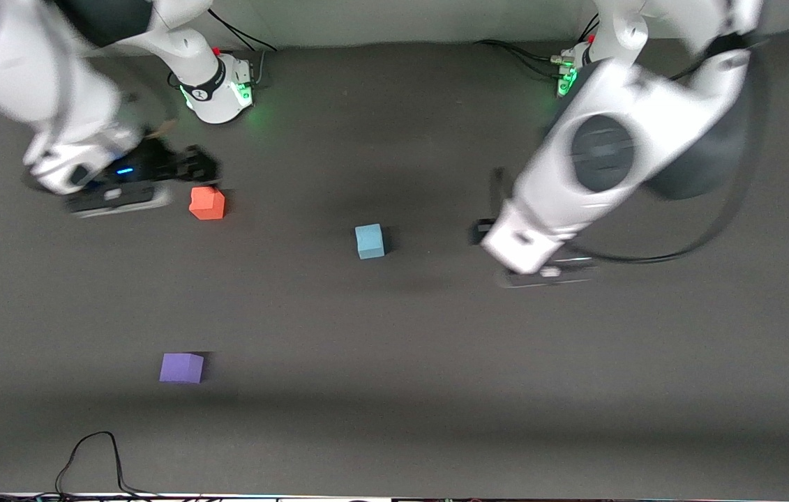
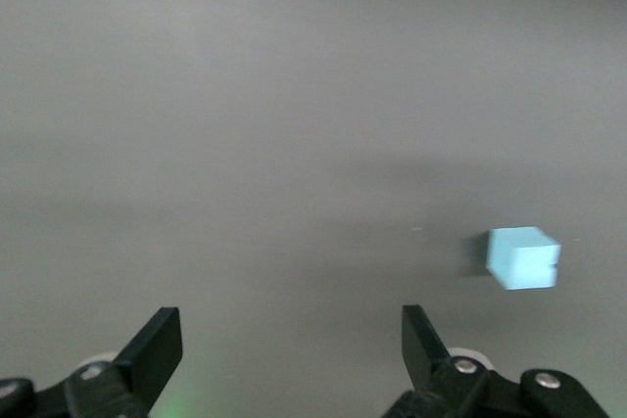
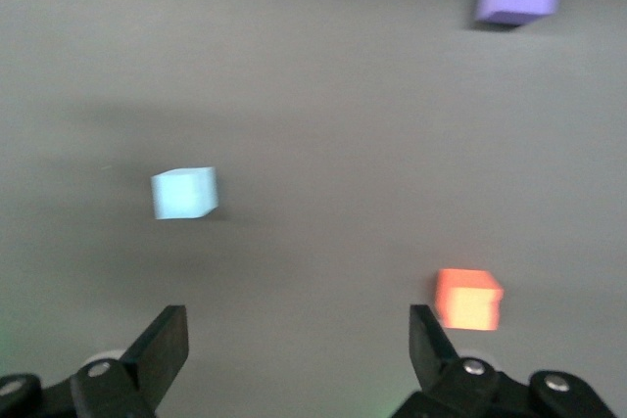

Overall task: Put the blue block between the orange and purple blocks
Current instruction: 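Release the blue cube with the left gripper while the right gripper reaches over, then lower the right gripper over the blue cube while the left gripper withdraws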

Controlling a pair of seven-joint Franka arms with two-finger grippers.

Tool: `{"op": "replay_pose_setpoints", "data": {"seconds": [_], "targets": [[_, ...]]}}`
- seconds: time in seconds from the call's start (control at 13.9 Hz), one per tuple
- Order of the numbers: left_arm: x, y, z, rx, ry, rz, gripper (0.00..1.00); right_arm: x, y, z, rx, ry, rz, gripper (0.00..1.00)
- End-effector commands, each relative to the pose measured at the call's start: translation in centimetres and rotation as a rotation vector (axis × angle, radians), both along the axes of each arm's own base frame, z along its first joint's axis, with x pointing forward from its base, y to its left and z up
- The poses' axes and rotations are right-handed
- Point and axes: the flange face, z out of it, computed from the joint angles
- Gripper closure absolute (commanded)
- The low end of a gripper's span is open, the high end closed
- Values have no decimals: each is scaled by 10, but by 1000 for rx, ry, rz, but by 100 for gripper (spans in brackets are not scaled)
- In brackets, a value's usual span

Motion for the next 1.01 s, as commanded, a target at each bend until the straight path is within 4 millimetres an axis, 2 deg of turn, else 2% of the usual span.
{"op": "replay_pose_setpoints", "data": {"seconds": [0.0,0.14,0.29,0.36,0.43,0.58,0.72,0.94], "targets": [[-25,103,1,-9,31,-61,0,-25,91,-19,29,25,-28,0],[-27,177,-8,-25,39,-104,0,-49,145,-37,25,32,-67,0],[-27,236,-20,-33,36,-131,0,-53,156,-56,-1,45,-63,0],[-28,256,-22,-33,22,-126,0,-53,159,-63,-9,48,-60,0],[-28,266,-20,-33,10,-118,0,-56,166,-68,-16,50,-45,0],[-27,268,-17,-24,-1,-115,0,-66,179,-92,-20,25,-12,0],[-26,272,-8,-18,-15,-111,0,-76,184,-132,-11,-9,5,0],[-24,286,5,-7,-43,-89,0,-79,177,-206,-30,-71,35,0]]}}
